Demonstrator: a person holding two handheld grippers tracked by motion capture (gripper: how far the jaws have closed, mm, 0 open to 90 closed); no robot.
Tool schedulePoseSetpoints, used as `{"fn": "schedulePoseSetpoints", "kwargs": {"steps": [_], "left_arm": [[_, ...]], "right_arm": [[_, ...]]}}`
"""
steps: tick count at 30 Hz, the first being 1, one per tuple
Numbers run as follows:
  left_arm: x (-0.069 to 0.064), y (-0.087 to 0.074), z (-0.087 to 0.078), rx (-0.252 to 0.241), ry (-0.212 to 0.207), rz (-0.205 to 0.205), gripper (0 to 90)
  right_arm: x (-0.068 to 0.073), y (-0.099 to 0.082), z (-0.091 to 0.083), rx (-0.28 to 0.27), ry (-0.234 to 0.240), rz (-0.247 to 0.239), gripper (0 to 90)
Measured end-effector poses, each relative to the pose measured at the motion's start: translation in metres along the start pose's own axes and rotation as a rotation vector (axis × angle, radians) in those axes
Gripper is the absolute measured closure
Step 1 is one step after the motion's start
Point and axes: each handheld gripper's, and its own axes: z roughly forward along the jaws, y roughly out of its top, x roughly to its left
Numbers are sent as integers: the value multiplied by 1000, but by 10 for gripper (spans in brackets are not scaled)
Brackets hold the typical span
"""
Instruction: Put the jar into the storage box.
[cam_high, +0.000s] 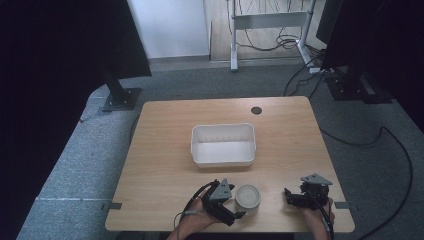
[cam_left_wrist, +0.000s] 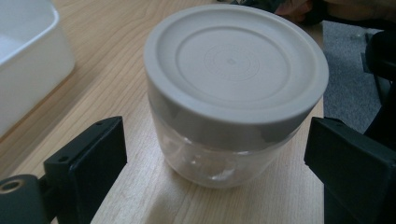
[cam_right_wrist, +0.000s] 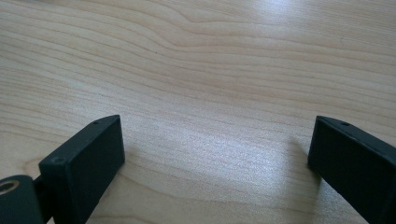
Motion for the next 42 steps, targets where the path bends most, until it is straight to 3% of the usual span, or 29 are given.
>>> {"fn": "schedulePoseSetpoints", "kwargs": {"steps": [23,35,42], "left_arm": [[-7,13,37,30,16,12,72],[-9,17,41,36,52,22,102],[-3,23,36,20,61,-3,102]], "right_arm": [[0,0,0,0,1,0,32],[0,0,0,0,1,0,32],[0,0,0,0,1,0,32]]}}
